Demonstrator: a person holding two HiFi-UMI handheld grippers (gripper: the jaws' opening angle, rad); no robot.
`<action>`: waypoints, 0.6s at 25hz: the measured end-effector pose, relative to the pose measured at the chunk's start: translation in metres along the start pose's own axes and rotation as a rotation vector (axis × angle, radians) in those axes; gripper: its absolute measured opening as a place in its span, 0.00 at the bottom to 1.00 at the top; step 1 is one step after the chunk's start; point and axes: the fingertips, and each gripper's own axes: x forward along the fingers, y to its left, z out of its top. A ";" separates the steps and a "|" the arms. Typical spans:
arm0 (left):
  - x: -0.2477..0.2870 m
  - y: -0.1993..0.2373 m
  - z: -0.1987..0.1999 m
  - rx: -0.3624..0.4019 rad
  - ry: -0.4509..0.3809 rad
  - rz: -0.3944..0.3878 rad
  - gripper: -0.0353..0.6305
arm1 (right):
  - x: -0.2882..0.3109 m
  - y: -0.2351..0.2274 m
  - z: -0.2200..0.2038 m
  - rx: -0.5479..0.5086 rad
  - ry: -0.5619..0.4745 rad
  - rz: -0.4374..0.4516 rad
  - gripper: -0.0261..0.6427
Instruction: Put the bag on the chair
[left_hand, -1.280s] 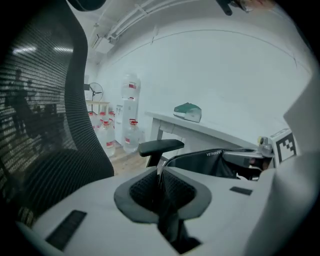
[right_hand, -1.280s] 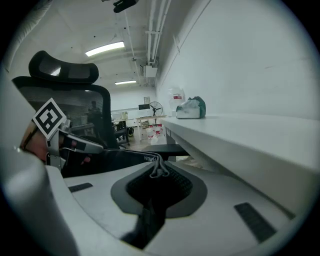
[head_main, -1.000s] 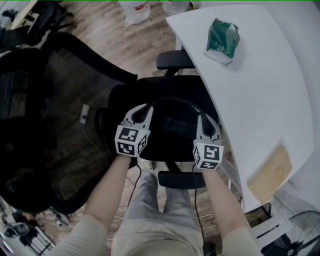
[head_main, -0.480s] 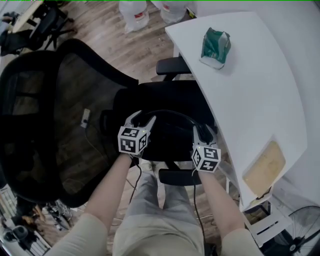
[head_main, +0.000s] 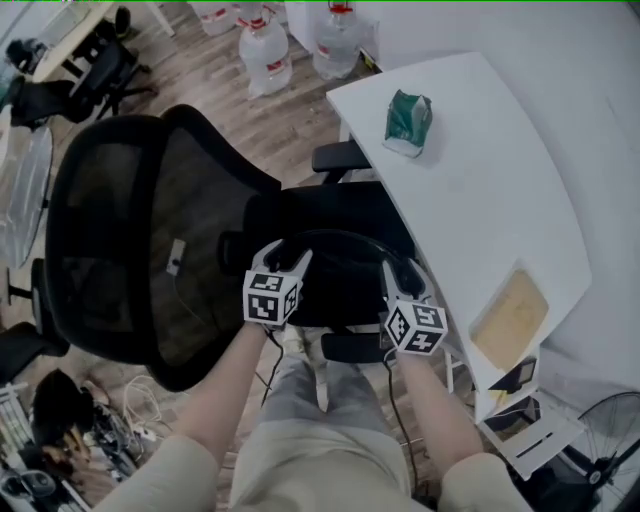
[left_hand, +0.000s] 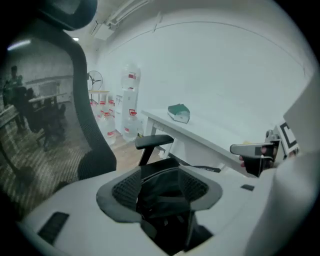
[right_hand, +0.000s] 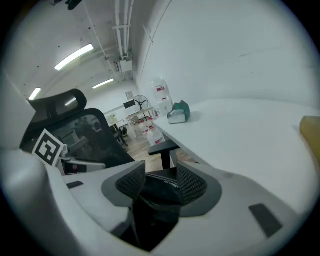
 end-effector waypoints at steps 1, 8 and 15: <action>-0.010 -0.004 0.011 0.009 -0.017 -0.006 0.42 | -0.008 0.008 0.013 0.003 -0.013 0.014 0.34; -0.092 -0.029 0.087 0.100 -0.143 -0.067 0.36 | -0.079 0.068 0.104 -0.070 -0.169 0.130 0.14; -0.164 -0.055 0.148 0.173 -0.270 -0.106 0.24 | -0.156 0.107 0.176 -0.136 -0.312 0.202 0.10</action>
